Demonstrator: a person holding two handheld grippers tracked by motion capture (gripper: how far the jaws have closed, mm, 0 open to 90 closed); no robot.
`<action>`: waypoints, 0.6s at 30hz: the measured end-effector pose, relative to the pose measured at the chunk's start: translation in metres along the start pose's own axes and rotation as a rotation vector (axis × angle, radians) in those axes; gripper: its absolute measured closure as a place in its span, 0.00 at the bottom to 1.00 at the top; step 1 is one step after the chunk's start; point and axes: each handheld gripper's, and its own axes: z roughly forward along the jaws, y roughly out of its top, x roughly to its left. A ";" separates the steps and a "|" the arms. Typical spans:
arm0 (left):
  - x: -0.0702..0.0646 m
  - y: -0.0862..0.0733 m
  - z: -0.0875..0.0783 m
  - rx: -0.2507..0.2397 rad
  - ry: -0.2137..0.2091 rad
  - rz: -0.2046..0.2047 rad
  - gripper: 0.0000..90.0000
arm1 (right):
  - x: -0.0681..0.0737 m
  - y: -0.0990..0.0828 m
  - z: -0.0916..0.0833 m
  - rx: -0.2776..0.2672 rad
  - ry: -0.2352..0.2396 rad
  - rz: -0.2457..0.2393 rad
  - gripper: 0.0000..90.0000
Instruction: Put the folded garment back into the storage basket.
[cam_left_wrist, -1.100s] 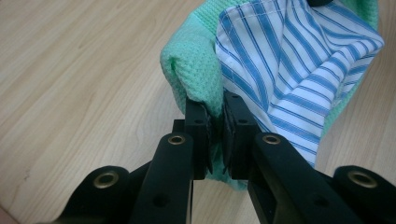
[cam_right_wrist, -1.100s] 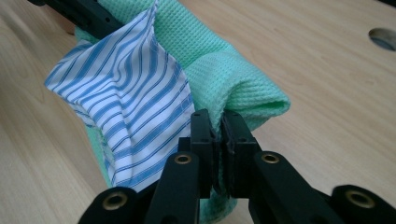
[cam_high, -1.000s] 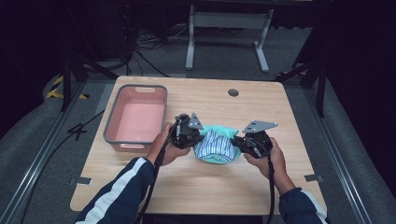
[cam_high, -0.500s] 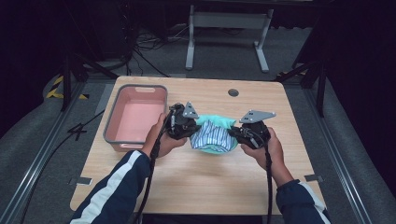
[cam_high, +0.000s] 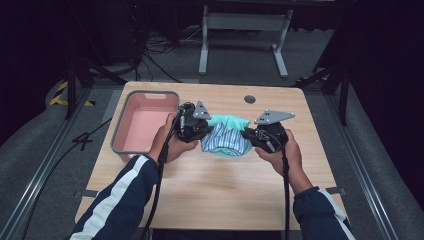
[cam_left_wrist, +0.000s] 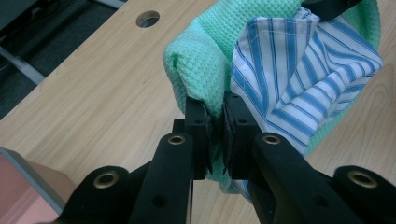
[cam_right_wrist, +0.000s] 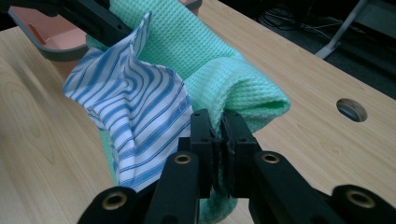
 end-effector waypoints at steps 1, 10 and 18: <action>0.001 0.000 -0.001 0.004 0.003 0.000 0.91 | 0.000 0.001 0.000 -0.002 0.003 -0.001 0.93; 0.013 -0.003 -0.014 -0.001 0.033 -0.010 0.91 | 0.004 0.017 0.006 -0.027 0.020 -0.004 0.93; 0.022 -0.010 -0.028 0.000 0.061 -0.022 0.91 | 0.012 0.032 0.015 -0.038 0.034 -0.021 0.93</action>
